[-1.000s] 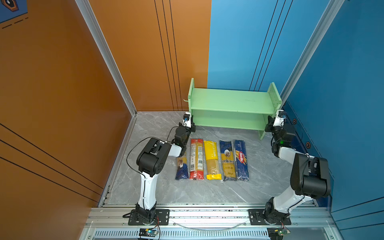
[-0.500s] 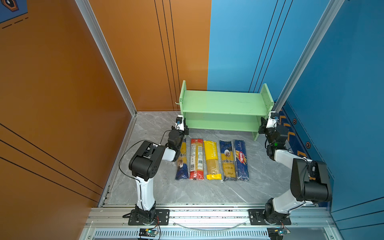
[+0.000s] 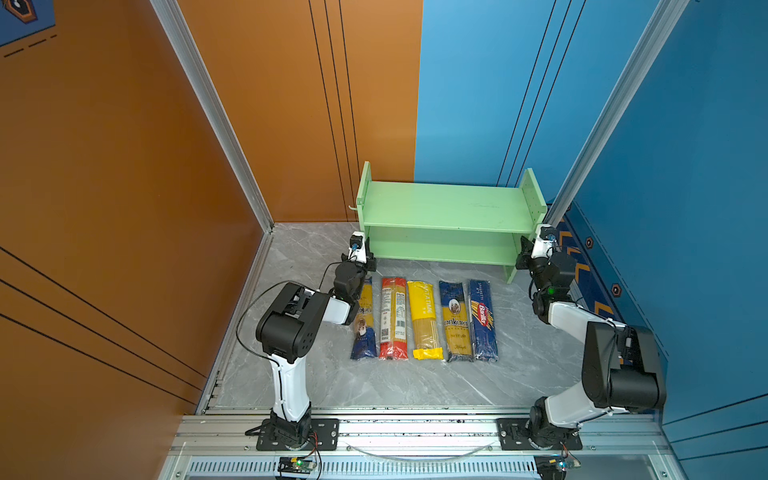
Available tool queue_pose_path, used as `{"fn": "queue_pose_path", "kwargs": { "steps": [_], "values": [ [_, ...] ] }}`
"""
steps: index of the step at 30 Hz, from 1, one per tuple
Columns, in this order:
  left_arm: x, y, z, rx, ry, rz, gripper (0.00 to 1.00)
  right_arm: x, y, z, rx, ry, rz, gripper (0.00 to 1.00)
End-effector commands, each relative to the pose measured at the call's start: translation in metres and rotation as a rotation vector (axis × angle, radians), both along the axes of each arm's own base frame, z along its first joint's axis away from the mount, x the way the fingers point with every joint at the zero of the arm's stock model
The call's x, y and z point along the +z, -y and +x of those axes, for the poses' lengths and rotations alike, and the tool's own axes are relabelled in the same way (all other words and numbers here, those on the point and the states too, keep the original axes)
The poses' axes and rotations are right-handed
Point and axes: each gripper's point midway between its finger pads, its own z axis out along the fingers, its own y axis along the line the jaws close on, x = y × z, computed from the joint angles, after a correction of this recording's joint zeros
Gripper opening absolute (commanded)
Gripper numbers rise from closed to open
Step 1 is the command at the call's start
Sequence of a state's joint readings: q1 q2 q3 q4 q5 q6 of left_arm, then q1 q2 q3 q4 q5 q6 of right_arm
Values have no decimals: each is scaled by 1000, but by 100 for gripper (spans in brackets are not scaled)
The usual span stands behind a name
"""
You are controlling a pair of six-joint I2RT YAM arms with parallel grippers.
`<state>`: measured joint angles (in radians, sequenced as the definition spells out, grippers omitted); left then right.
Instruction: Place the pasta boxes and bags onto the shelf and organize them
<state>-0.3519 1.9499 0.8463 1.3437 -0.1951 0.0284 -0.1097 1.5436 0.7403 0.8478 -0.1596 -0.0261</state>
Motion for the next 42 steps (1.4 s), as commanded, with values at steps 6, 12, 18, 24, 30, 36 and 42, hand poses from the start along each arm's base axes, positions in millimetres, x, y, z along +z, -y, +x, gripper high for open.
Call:
{"fn": "queue_pose_path", "kwargs": {
  "steps": [6, 12, 18, 24, 30, 36, 42],
  "values": [
    [19, 0, -8, 0, 69, 24, 0, -14, -38, 12, 159, -65, 23, 0],
    [18, -1, -8, 4, 68, 25, 0, -16, -38, 15, 160, -66, 25, 0],
    [17, -2, -8, 9, 64, 25, 0, -19, -38, 17, 159, -69, 30, 0],
    [17, -3, -7, 18, 58, 31, 2, -20, -38, 15, 157, -69, 31, 4],
    [17, -2, -12, 33, 66, 54, 23, -21, -37, 12, 150, -67, 32, 23],
    [16, -1, -15, 34, 64, 72, 37, -18, -37, 9, 151, -54, 28, 41],
    [17, -2, -16, 38, 66, 72, 48, -13, -36, 7, 152, -49, 22, 47]
  ]
}}
